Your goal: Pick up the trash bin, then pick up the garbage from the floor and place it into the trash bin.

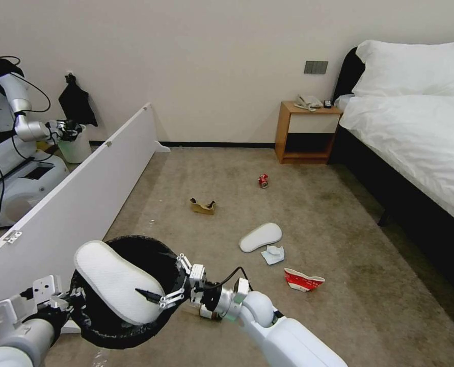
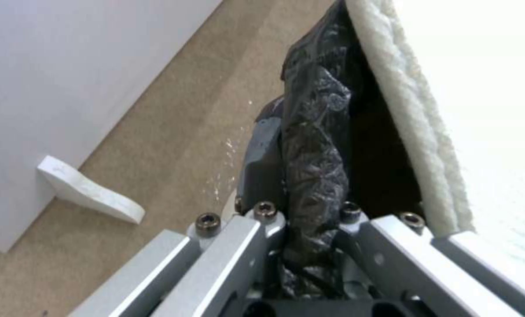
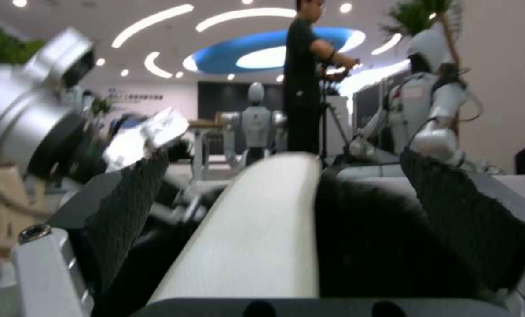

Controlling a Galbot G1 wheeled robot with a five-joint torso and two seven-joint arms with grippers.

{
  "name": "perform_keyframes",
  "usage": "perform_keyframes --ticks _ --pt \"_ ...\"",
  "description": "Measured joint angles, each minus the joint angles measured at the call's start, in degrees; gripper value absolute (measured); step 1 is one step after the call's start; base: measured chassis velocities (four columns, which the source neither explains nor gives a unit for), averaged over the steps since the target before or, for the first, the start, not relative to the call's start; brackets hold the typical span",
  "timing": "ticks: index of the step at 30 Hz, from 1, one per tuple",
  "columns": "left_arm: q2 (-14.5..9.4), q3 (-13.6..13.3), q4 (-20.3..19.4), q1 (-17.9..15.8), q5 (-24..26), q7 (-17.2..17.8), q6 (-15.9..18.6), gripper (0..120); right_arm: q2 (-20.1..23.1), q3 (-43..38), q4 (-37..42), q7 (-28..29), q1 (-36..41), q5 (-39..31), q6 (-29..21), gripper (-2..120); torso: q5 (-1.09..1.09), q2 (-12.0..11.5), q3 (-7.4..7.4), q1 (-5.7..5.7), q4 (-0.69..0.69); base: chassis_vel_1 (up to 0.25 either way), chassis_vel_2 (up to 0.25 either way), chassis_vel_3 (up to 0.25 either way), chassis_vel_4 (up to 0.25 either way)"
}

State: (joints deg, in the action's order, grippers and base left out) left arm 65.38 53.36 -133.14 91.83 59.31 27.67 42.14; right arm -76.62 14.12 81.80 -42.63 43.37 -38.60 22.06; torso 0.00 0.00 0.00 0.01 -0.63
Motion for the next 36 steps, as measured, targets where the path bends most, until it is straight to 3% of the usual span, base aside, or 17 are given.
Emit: perform_keyframes --ticks 8,12,18,22,28,32,36 --pt "-0.38 0.83 0.61 0.24 -0.01 -0.34 -0.01 2 4.02 -9.52 5.02 6.55 3.89 -5.05 -1.21 100 0.01 0.0 0.0 0.0 0.0 0.0 0.0 0.0 0.0" --pt "-0.41 0.69 1.14 0.01 -0.29 -0.63 0.0 2 9.23 -18.01 10.11 16.97 9.29 -3.42 -2.8 100 0.01 0.0 0.0 0.0 -0.03 0.0 0.0 0.0 0.0" --pt "-0.38 -0.31 1.31 -0.85 -1.48 -0.75 0.0 2 11.29 -27.61 13.93 24.88 16.08 -0.2 -4.24 100 0.01 0.0 0.0 0.0 0.01 0.0 0.0 0.0 0.0" --pt "-0.37 -0.33 1.35 -1.16 -1.72 -0.67 0.0 2 11.66 -31.61 15.08 25.81 19.16 1.45 -4.98 100 0.02 0.0 0.0 0.0 -0.01 0.0 0.0 0.0 0.0" --pt "-0.45 0.0 2.58 -1.68 -3.25 -0.94 0.0 2 9.93 -41.36 17.61 25.29 29.64 6.77 -5.73 100 0.0 0.0 0.0 0.0 0.0 0.0 0.0 0.0 0.0" --pt "-0.47 2.16 3.49 -1.77 -2.55 -1.39 0.0 2 6.36 -48.34 19.15 22.98 38.44 10.93 -5.44 100 -0.01 0.0 -0.01 0.0 -0.02 0.0 0.0 0.0 0.0" --pt "-0.4 4.01 4.31 -1.66 -2.11 -1.72 0.0 2 4.22 -52.17 20.07 21.02 42.21 13.16 -5.25 100 -0.01 0.0 -0.01 0.0 -0.01 0.0 0.0 0.0 0.0"
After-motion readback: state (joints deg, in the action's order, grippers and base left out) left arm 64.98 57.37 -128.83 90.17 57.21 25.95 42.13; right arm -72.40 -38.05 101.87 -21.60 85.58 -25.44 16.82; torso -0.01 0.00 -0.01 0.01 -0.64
